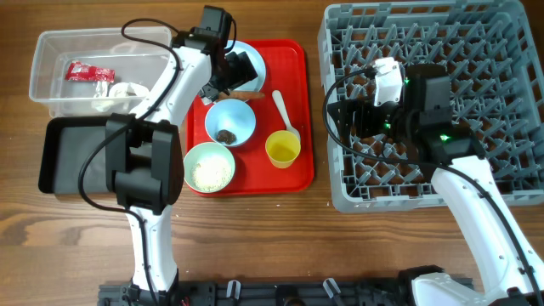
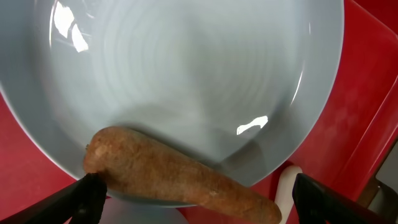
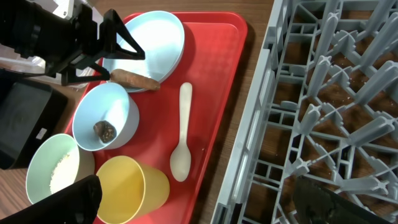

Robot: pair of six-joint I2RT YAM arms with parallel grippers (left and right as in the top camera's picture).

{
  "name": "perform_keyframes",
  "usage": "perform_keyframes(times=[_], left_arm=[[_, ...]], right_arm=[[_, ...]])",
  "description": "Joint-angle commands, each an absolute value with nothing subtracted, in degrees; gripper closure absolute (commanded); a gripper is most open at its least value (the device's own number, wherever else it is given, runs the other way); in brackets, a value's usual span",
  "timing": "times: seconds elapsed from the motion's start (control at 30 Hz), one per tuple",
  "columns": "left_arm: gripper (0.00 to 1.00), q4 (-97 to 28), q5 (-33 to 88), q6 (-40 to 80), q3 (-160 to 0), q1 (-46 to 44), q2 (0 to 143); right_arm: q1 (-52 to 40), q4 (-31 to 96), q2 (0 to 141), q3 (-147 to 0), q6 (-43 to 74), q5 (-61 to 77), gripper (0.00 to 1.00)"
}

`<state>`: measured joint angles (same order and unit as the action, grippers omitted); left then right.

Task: Sort waste into correct bins and load items into the dishwasher rack
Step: 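Reach the left gripper to the carrot on the white plate and grasp it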

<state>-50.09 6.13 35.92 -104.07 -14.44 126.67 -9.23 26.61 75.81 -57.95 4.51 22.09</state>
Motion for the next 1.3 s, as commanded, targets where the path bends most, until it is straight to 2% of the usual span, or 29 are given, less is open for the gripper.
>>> perform_keyframes(times=[0.0,0.13,0.27,0.33,0.43,0.53,0.63,0.67,0.8,1.17,1.27], left_arm=[[0.03,-50.28,6.59,36.51,-103.26,-15.64,127.68],[0.04,-49.91,6.61,36.53,-103.26,-15.92,129.19],[0.10,-48.77,6.61,36.51,-103.28,-15.90,130.15],[0.22,-47.86,6.63,36.53,-103.28,-15.92,130.15],[0.53,-47.72,6.61,36.51,-103.28,-15.92,130.15],[0.68,-47.70,6.61,36.51,-103.28,-15.92,130.15],[0.66,-46.83,6.59,36.51,-103.28,-15.90,130.15],[0.60,-46.13,6.59,36.51,-103.28,-15.90,130.15],[0.50,-42.76,6.52,36.49,-103.28,-15.99,130.15],[0.48,-39.20,1.87,36.23,-103.28,-16.01,130.15],[0.40,-37.58,2.33,31.40,-104.86,-15.79,129.29]], right_arm=[[-9.45,26.76,76.42,-59.18,5.13,23.22,0.00],[-9.45,27.05,76.42,-59.18,5.15,23.24,0.00],[-9.45,27.05,76.42,-59.18,5.13,23.24,0.00],[-9.45,27.03,76.42,-59.18,5.13,23.22,0.00],[-9.45,27.03,76.42,-59.18,5.13,23.22,0.00],[-9.45,27.03,76.42,-59.18,5.10,23.22,0.00],[-9.45,27.03,76.42,-59.18,5.10,23.22,0.00],[-9.45,27.03,76.42,-59.18,5.10,23.22,0.00],[-9.45,27.00,76.42,-59.18,5.10,23.22,0.00],[-9.45,27.03,76.42,-59.18,5.08,23.20,0.00],[-9.45,27.03,76.42,-59.18,5.10,23.22,0.00]])
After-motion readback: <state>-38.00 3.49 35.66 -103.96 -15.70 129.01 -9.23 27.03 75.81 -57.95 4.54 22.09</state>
